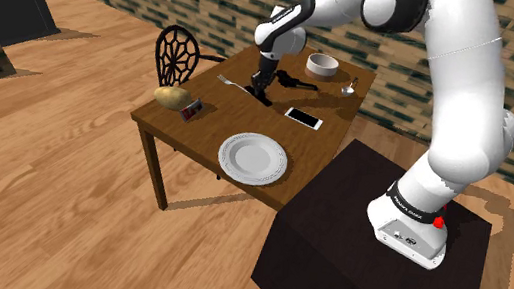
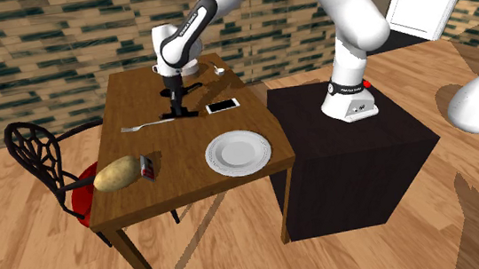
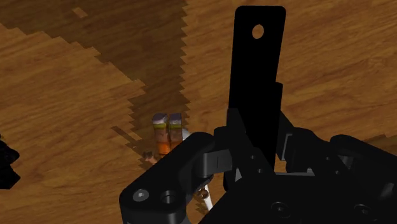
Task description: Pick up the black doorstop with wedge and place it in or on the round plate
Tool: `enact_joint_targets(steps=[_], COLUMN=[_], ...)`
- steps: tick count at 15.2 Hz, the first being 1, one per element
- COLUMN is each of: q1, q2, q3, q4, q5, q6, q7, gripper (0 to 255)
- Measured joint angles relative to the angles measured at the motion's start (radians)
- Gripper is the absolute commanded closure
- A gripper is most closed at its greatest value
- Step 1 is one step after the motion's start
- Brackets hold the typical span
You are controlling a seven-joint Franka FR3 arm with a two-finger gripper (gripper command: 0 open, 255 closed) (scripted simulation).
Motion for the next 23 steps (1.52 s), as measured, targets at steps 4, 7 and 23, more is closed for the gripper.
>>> enact_joint_targets(steps=[4, 7, 23], q1=[0.004, 0.028, 0.235], q2=[-0.038, -0.101, -0.435], q3=[-0.005, -0.002, 0.071], q4=[-0.007, -0.109, -0.722], q5=[-0.007, -0.004, 0.036], q6=[-0.031, 0.011, 0.327], q7=[0.009, 0.022, 0.202], gripper=[255, 255, 255])
